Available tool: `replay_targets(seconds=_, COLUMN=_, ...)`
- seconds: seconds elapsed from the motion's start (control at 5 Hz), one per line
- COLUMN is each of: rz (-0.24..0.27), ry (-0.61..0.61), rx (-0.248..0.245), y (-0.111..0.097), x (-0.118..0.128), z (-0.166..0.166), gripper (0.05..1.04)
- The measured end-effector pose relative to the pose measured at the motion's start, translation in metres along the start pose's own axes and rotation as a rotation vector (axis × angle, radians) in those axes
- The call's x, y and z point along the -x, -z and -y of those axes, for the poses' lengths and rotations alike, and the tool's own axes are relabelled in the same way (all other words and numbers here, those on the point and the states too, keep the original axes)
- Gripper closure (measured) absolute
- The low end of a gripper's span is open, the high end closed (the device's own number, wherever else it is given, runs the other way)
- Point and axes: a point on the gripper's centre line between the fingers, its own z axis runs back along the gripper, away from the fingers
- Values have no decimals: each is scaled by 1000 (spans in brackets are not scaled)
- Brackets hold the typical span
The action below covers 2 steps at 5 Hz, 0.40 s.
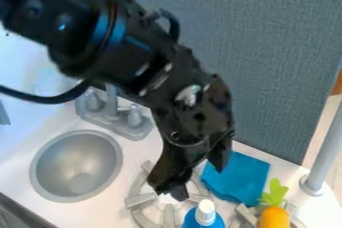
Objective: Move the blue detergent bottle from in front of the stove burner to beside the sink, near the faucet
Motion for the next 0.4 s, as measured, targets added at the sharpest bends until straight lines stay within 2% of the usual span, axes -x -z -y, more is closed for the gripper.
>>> replay_targets(seconds=0.2, rz=-81, ry=-45, rx=-21, y=6, x=9, z=16, gripper=83)
replay_targets(seconds=0.4, rz=-113, ry=-28, rx=-21, y=19, x=16, z=19, gripper=83)
